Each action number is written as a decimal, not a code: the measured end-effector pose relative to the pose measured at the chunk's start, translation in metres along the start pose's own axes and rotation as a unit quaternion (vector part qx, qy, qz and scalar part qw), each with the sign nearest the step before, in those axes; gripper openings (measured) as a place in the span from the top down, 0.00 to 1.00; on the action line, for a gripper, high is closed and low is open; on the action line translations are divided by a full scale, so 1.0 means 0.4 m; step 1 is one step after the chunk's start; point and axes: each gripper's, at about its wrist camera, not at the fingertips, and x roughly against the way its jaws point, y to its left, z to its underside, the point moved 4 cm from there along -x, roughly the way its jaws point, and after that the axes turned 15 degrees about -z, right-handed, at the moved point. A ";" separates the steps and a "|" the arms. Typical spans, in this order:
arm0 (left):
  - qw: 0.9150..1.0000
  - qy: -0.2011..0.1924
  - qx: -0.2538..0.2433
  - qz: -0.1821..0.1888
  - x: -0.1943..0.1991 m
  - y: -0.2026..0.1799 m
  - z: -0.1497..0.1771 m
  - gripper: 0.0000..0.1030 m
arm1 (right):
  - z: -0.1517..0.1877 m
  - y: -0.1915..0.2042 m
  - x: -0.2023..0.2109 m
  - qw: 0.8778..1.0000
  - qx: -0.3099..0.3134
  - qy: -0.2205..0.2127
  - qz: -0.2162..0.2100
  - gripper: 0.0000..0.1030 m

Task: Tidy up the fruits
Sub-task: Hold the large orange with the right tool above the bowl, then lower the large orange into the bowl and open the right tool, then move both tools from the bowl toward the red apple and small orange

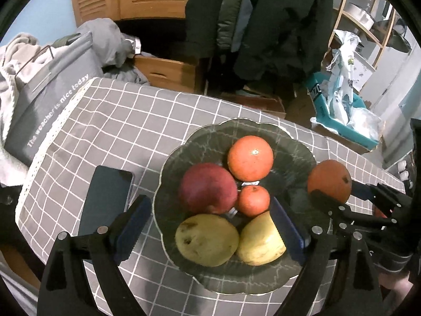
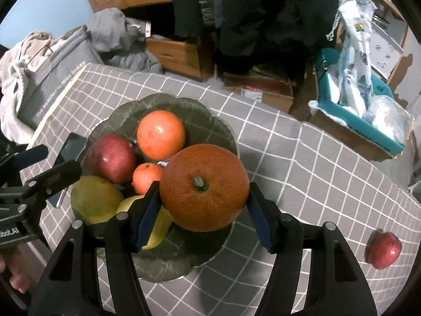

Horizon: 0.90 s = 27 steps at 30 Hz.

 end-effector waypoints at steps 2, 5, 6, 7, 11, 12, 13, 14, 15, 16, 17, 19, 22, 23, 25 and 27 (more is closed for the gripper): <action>1.000 0.001 0.002 -0.001 0.000 0.007 0.003 0.10 | 0.002 0.007 -0.008 1.000 0.004 0.006 0.004 0.36; 1.000 0.003 0.006 -0.001 0.000 0.016 0.004 0.10 | 0.005 0.015 -0.017 1.000 0.008 0.011 0.008 0.36; 1.000 0.003 0.007 0.000 0.002 0.018 0.005 0.10 | 0.004 0.018 -0.015 1.000 0.010 0.007 0.008 0.35; 1.000 0.003 0.008 0.000 0.003 0.019 0.004 0.10 | 0.001 0.020 -0.008 1.000 0.013 -0.002 0.005 0.32; 1.000 0.000 0.009 0.002 0.013 0.020 0.004 0.10 | -0.027 0.034 0.040 0.999 0.023 -0.040 0.000 0.20; 1.000 -0.001 0.010 0.002 0.017 0.021 0.004 0.10 | -0.033 0.035 0.054 0.999 0.023 -0.046 0.002 0.20; 1.000 -0.001 0.010 0.003 0.021 0.021 0.004 0.10 | -0.037 0.034 0.060 0.999 0.022 -0.050 0.003 0.20; 1.000 -0.003 0.010 0.004 0.027 0.021 0.003 0.10 | -0.040 0.034 0.069 0.998 0.019 -0.054 0.004 0.20; 1.000 -0.004 0.010 0.005 0.032 0.020 0.004 0.10 | -0.042 0.032 0.079 0.998 0.017 -0.059 0.004 0.20; 1.000 -0.007 0.010 0.007 0.038 0.019 0.003 0.10 | -0.044 0.031 0.088 0.998 0.017 -0.062 0.005 0.20; 1.000 -0.009 0.009 0.008 0.045 0.017 0.003 0.10 | -0.046 0.031 0.094 0.998 0.017 -0.063 0.008 0.20; 1.000 -0.017 0.006 0.010 0.065 0.011 0.000 0.10 | -0.046 0.030 0.109 0.997 0.023 -0.066 0.020 0.20; 1.000 -0.025 0.006 0.016 0.088 0.003 -0.002 0.10 | -0.044 0.031 0.133 0.996 0.030 -0.072 0.034 0.20; 0.999 -0.028 0.005 0.018 0.099 -0.002 -0.003 0.10 | -0.042 0.030 0.143 0.996 0.031 -0.074 0.038 0.20; 0.999 -0.033 0.002 0.021 0.116 -0.011 -0.004 0.10 | -0.039 0.027 0.164 0.995 0.034 -0.080 0.045 0.20; 0.999 -0.039 -0.001 0.023 0.132 -0.020 -0.004 0.10 | -0.037 0.023 0.187 0.994 0.034 -0.086 0.050 0.20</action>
